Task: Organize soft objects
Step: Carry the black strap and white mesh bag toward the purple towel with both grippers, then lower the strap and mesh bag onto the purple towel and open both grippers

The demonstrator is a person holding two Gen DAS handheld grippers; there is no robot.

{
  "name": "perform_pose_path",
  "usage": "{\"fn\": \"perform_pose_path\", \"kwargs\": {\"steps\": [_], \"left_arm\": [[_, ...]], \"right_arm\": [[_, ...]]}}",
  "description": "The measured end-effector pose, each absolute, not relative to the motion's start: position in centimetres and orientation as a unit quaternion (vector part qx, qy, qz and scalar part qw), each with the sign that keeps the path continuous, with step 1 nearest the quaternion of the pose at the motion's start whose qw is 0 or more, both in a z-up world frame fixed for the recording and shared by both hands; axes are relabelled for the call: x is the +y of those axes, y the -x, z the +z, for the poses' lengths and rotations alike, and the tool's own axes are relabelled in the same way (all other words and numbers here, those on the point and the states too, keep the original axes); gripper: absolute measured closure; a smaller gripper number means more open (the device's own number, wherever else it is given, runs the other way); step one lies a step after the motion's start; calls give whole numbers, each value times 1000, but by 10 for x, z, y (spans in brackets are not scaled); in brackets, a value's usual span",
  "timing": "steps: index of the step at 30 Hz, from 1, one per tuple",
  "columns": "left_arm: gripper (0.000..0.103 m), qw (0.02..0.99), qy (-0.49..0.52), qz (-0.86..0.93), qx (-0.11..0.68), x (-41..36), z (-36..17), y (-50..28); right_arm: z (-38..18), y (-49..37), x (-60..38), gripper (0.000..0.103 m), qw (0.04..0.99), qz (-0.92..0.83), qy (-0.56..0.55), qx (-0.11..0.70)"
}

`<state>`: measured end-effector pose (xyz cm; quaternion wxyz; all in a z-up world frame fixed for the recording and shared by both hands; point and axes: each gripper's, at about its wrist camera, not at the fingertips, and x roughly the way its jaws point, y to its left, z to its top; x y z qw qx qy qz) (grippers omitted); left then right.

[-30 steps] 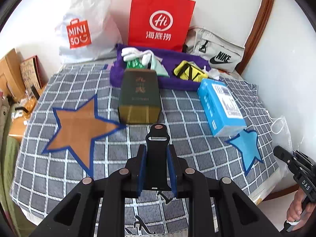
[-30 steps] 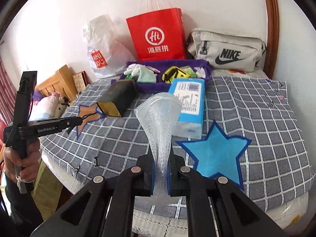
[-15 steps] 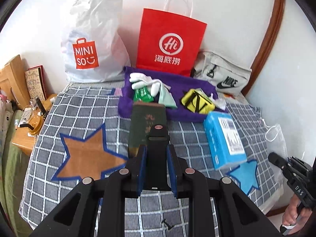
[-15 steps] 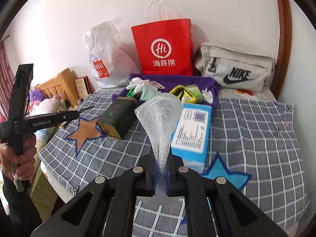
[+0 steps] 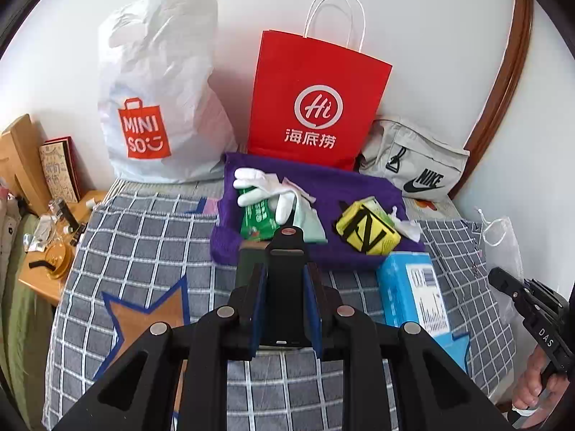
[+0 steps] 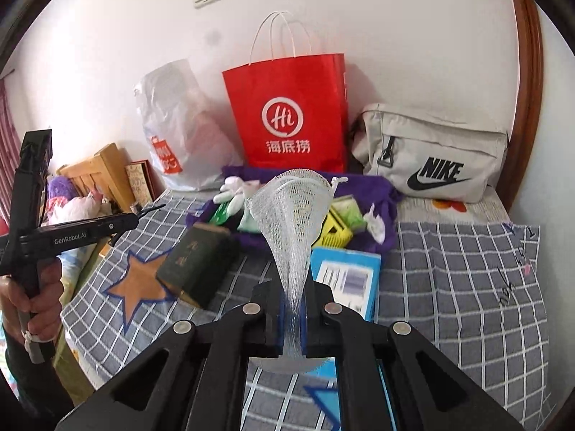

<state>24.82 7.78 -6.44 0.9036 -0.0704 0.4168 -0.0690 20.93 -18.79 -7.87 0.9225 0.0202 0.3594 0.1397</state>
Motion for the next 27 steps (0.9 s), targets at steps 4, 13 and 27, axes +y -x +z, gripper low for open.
{"fn": "perform_pose_path", "kwargs": {"steps": [4,13,27], "left_arm": [[83,904,71,-73,416,75,-63,-267],[83,904,74,-70,416,74,-66,-308],[83,893,77,-78,437,70,-88,-375]], "right_arm": [[-75,-227,-188,97,925,136,-16,356],[-79,-270,-185,97,923,135,-16,361],[-97,-355,-181,97,918,138,-24,372]]}}
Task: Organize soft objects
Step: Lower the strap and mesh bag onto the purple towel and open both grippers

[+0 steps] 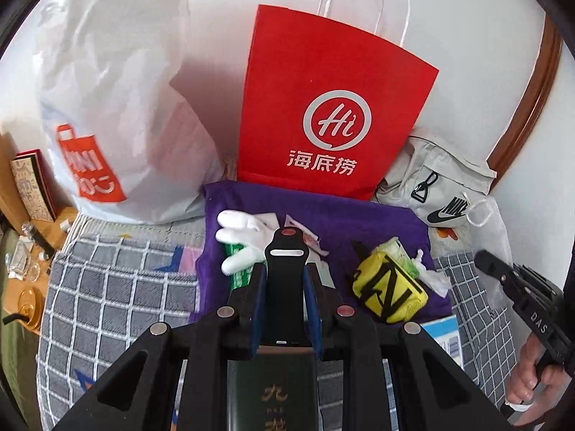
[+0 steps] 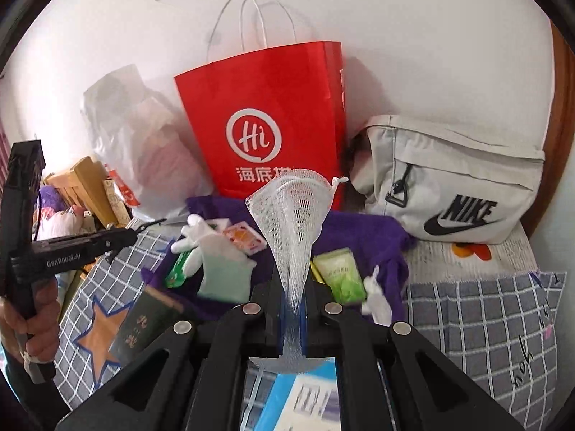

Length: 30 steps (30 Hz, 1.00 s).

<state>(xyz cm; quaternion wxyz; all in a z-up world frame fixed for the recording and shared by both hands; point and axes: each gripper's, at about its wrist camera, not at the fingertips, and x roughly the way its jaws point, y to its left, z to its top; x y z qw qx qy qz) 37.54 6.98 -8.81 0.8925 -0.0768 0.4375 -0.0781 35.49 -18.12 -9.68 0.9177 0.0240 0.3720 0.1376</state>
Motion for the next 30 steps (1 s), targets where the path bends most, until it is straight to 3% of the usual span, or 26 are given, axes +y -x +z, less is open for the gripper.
{"fn": "perform_pose_path", "kwargs": {"steps": [7,30], "left_arm": [[83,893,68,-85,437,57,-93,-412],[83,872,64,-75,479,53,-146,-453]], "right_arm": [[-95,-394,-178,97,919,142,-18,368],[-191,-449,-199,94,863,139,-39,484]]}}
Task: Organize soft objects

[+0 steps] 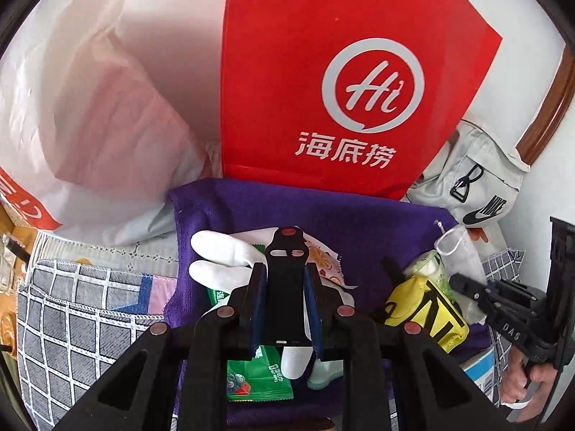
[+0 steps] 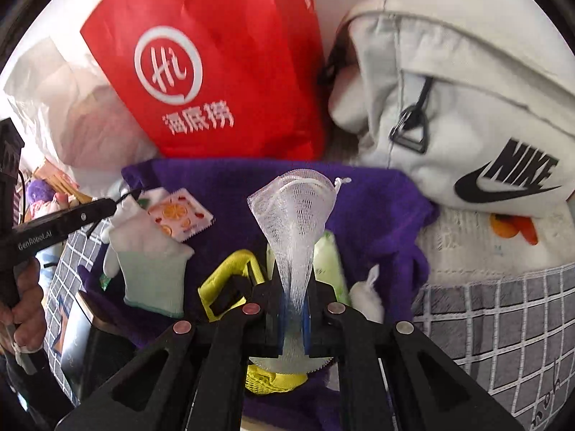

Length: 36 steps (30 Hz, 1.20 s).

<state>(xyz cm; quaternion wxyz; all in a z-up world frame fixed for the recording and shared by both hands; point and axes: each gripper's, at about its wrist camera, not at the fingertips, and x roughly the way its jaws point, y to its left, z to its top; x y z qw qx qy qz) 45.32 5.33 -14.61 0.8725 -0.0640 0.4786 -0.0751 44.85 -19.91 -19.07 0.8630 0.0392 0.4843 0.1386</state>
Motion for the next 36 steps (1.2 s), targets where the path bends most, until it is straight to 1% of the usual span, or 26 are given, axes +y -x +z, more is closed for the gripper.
{"fn": "perform_pose_path", "kwargs": {"steps": [3,8,11,12,13,17,19,21,23,25,28,31,33,35,36], "left_arm": [[83,869,68,-76,485,53,-150,-455],[83,863,71,-77,495,53,-156,-457],[82,859,80,-87,498,53,-156,-458],[82,858,81,-88,499,52,-156,-458],[82,857,84,-87,500,53,-157,-457],[82,854,93,-90,504,54,-159,-457],[82,853,95,-88,505,55,-157,-456],[77,853,99,-85,505,58,-155,-455],[64,854,100,-82,504,60,-151,-454],[61,859,91,-62,499,61,-147,-452],[60,862,79,-50,498,60,-142,-449],[58,864,73,-55,496,54,-133,-443],[52,868,63,-53,489,48,-125,-436],[49,869,64,-54,488,44,-120,-430],[49,866,64,-50,494,43,-118,-425]], "right_arm": [[-198,-451,-194,92,856,132,-31,499],[-203,-451,-191,91,850,127,-24,510],[-200,-450,-191,73,853,124,-23,507],[-199,-450,-191,61,854,126,-25,505],[-198,-450,-191,54,855,128,-28,502],[-191,-446,-192,52,857,132,-32,496],[-188,-445,-192,46,858,134,-34,495],[-185,-444,-195,42,859,133,-39,493],[-181,-442,-195,41,860,135,-44,490],[-178,-440,-195,36,860,139,-46,489],[-173,-437,-194,32,865,136,-48,481],[-162,-430,-194,31,871,133,-48,470],[-152,-423,-194,30,877,134,-51,459],[-141,-414,-193,26,881,137,-57,448],[-137,-408,-193,22,883,137,-59,444]]}}
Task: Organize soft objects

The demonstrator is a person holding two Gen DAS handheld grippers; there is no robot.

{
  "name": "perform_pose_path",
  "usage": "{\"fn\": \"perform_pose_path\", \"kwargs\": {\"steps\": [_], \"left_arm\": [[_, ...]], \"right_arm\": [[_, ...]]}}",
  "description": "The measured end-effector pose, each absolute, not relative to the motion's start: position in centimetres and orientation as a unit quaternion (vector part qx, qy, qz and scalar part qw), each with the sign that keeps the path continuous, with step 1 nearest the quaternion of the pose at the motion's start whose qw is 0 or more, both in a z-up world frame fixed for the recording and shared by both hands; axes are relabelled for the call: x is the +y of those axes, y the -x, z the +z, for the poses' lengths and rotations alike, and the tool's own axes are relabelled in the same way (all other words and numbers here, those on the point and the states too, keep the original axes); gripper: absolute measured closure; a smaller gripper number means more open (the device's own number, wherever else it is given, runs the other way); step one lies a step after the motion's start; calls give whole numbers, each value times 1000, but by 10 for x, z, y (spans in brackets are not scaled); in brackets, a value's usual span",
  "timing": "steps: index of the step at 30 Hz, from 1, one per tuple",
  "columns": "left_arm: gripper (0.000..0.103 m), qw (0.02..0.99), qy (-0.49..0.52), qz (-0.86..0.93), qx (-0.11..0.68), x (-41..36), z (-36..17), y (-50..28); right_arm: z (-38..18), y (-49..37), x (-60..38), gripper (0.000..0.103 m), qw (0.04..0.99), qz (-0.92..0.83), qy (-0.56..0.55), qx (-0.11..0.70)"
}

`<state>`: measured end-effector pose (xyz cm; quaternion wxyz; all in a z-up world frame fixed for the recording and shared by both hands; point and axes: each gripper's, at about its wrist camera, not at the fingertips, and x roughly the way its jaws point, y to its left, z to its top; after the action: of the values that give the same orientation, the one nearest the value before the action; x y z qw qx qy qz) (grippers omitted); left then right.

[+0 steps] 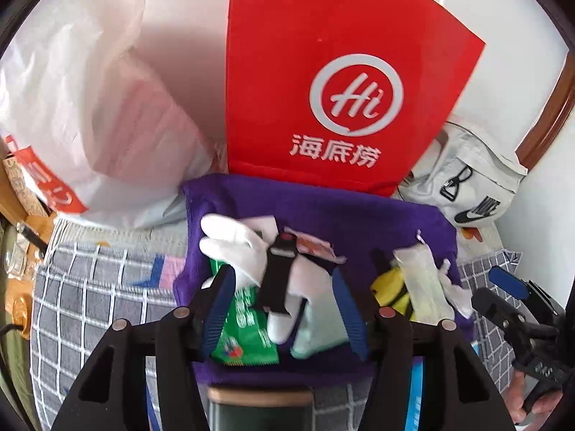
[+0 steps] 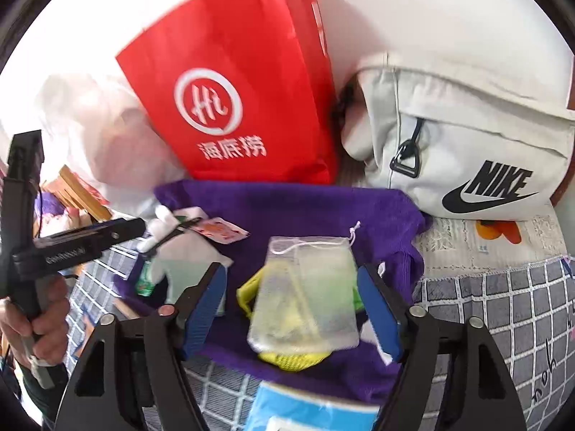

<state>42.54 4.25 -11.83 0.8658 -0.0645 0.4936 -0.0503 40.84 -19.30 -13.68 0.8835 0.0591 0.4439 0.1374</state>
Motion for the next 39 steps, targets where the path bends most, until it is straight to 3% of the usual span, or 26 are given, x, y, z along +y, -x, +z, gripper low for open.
{"fn": "perform_pose_path", "kwargs": {"steps": [9,17,21,26,39], "left_arm": [[44,872,64,-47,484,34,-87,-358],[30,893,53,-50,444,32,-45,-264],[22,907,64,-31,415,40,-27,-214],[8,913,61,-30,403,43,-17,-162],[7,920,57,-31,388,37,-9,-46]], "right_arm": [[-108,-343,-204,18,896,112,-46,427],[-90,-255,-204,18,904,97,-37,415],[-81,-207,-200,6,914,75,-29,397],[-74,-156,-197,4,914,71,-38,398],[-41,-46,-193,4,926,59,-45,371]]}}
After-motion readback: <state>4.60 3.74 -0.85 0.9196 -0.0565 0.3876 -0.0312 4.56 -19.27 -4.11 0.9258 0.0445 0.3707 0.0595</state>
